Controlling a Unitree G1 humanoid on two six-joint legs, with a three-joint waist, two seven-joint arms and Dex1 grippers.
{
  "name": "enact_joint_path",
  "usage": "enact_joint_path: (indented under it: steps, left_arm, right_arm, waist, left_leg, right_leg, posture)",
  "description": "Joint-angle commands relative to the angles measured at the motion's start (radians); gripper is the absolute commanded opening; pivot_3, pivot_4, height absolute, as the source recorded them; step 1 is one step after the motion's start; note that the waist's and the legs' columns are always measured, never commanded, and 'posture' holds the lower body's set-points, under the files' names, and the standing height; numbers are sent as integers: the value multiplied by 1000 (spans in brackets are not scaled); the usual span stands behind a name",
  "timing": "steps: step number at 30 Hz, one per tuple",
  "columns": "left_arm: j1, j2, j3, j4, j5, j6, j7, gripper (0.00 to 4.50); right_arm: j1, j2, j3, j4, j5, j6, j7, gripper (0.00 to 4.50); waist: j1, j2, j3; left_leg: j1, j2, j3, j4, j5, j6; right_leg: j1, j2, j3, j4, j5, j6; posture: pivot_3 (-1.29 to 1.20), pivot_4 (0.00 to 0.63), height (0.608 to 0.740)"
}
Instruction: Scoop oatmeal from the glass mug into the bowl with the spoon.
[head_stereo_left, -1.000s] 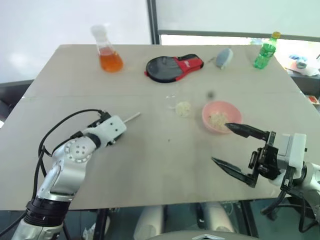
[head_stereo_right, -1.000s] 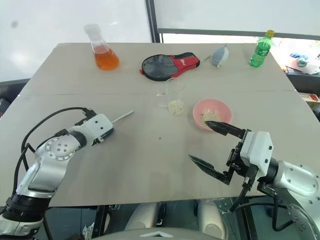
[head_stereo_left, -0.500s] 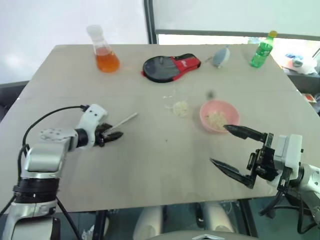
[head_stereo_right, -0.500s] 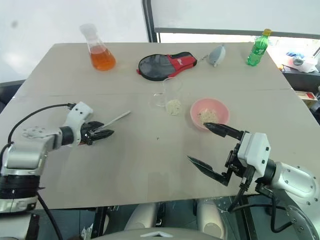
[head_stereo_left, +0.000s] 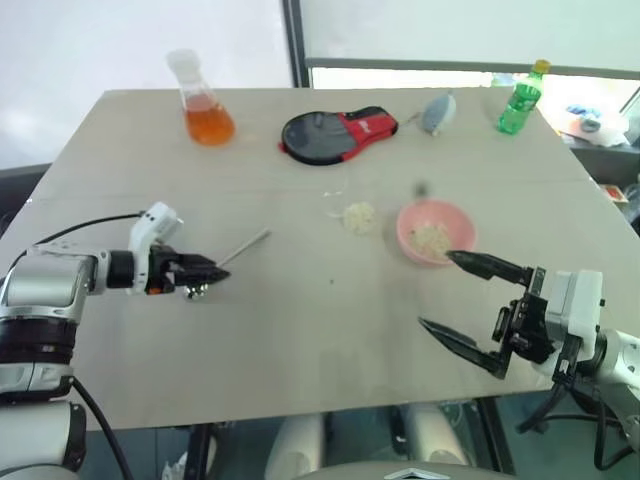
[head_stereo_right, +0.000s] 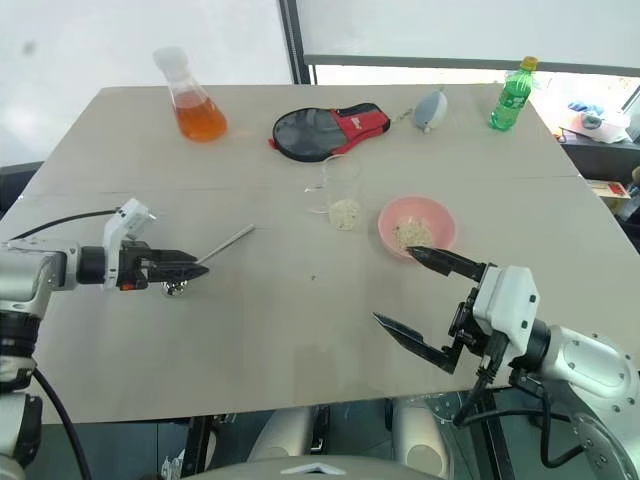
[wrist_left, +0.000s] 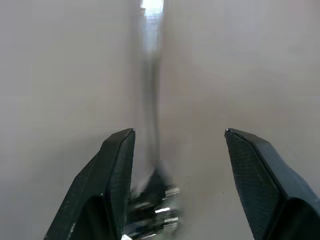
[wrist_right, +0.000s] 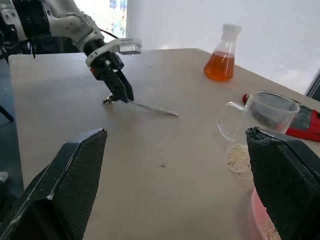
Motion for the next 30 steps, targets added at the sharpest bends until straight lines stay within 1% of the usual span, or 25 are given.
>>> enact_joint_path:
  steps: [1, 2, 4, 8, 13, 18, 21, 25, 29, 30]
  left_arm:
    - [-18, -14, 125, -296, -247, 231, 20, 2935]
    - [-27, -36, 151, -329, -285, 276, 59, 2935]
    - [-29, -70, 176, -353, -298, 304, 138, 2935]
    - [40, -71, 158, -357, -254, 254, 228, 2935]
    - [73, -89, 179, -351, -278, 295, 322, 2935]
    - [161, -98, 237, -309, -287, 296, 384, 2935]
    - [224, -93, 213, -293, -274, 280, 392, 2935]
    - [244, -137, 190, -314, -299, 308, 431, 2935]
    - [262, -186, 148, -330, -288, 302, 478, 2935]
    - [259, -207, 139, -327, -282, 301, 500, 2688]
  right_arm:
    - [6, -5, -33, -37, 16, -7, -3, 4500]
    - [6, -5, -33, -37, 16, -7, -3, 4500]
    - [3, -5, -29, -35, 16, -6, -4, 4500]
    - [-6, -3, -19, -24, 12, -10, 4, 4500]
    - [4, -1, -23, -23, 8, -16, 13, 4500]
    - [27, 3, -30, -34, 4, -23, 10, 4500]
    - [27, 5, -22, -36, -1, -24, 6, 4500]
    - [15, 3, -19, -38, 1, -17, -2, 4500]
    - [9, 0, -21, -42, 5, -9, -9, 4500]
    - [9, -2, -23, -44, 5, -8, -10, 4500]
  waist:
    - [2, -1, 1]
    - [1, -1, 1]
    - [-2, 0, 0]
    - [-16, 1, 1]
    - [-5, 0, 1]
    - [-4, 0, 1]
    - [-5, 1, 1]
    - [-1, 0, 1]
    - [0, 1, 0]
    - [1, 3, -1]
  left_leg:
    - [0, 0, 0, 0, 0, 0]
    - [-1, 0, -1, 1, 0, 0]
    - [1, 0, 0, 1, 0, 0]
    - [4, -1, 2, -1, 0, 0]
    - [3, -1, 1, -1, 0, 0]
    - [2, -1, 1, -1, 0, 0]
    - [3, -1, 1, -1, 0, 0]
    - [3, 0, 1, -1, 0, 0]
    - [3, 0, 1, -1, 0, 0]
    - [3, 0, 1, -1, 0, 0]
  right_leg:
    - [0, 0, 0, 0, 0, 0]
    - [0, 0, 0, 0, 0, 0]
    - [0, 0, 0, 0, 0, 0]
    - [1, 3, 3, 2, 0, 0]
    - [1, 3, 2, 1, 0, 0]
    - [0, 2, 2, 0, 0, 0]
    - [1, 2, 2, 1, 0, 0]
    - [1, 1, 2, 1, 0, 0]
    - [1, 1, 1, 1, 0, 0]
    - [1, 0, 2, 0, 0, 0]
  posture:
    - [0, 150, 740]
    - [0, 150, 740]
    - [0, 150, 740]
    - [0, 150, 740]
    - [0, 150, 740]
    - [0, 150, 740]
    - [0, 150, 740]
    - [0, 150, 740]
    - [0, 150, 740]
    - [0, 150, 740]
